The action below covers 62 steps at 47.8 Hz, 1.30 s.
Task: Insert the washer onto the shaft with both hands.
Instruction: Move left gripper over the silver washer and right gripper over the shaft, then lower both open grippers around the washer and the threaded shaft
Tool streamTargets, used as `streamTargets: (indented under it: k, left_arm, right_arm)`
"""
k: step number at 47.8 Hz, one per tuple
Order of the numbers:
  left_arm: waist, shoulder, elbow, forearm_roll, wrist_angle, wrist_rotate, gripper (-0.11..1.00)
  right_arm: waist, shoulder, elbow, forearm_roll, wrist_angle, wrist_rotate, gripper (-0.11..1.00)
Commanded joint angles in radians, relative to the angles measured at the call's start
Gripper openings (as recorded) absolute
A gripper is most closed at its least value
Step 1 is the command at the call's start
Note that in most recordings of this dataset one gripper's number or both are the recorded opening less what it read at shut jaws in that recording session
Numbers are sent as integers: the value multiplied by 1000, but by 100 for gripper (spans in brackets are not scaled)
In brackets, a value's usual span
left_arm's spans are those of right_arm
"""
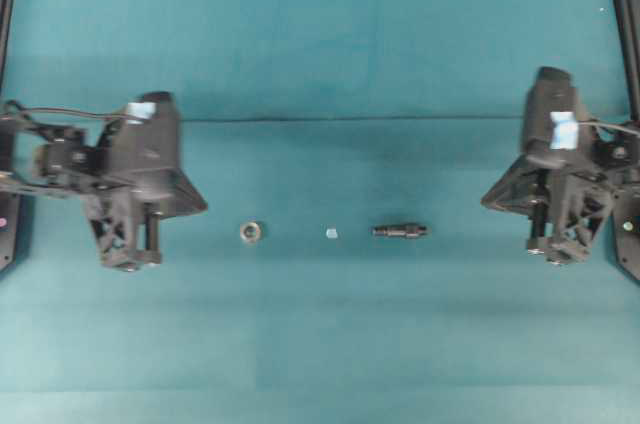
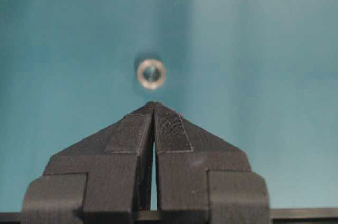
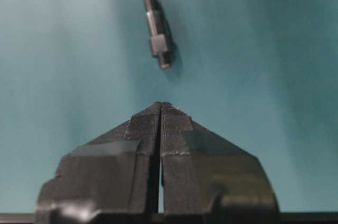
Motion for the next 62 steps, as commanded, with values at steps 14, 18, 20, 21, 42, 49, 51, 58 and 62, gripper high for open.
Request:
streamTargets:
  k: [14,18,20,21,42,49,51,58,62]
  left_arm:
    - [0,130,-101,3,52,17,2]
    - [-2,167,-120,5,55,32,2]
    - [-2,183,-130,5,57,48,2]
    - [-3,190,-133,5,58,57,2]
    - [-6,253,-158,5,49,94,2]
    - [-6,256,-144,5,15,98,2]
    - [-6,262,-141,5,5,91,2]
    - [-5,288,-140,5,2,94,2]
    - [-5,299,-138,5,-2,84,3]
  right_arm:
    - [11,212,-166,-17,110,-147,-10]
    - [15,273,-212,-15,147,-198,-10]
    - [18,296,-232,-15,161,-215,-10]
    - [20,308,-242,-15,166,-222,-10]
    - [40,416,-278,-25,89,-252,-10]
    - [38,431,-235,-25,-25,-255,-10]
    - [38,439,-229,-23,-32,-256,-10]
    - [44,448,-222,-15,-29,-256,-8]
    - [44,451,-224,-15,-32,-253,-1]
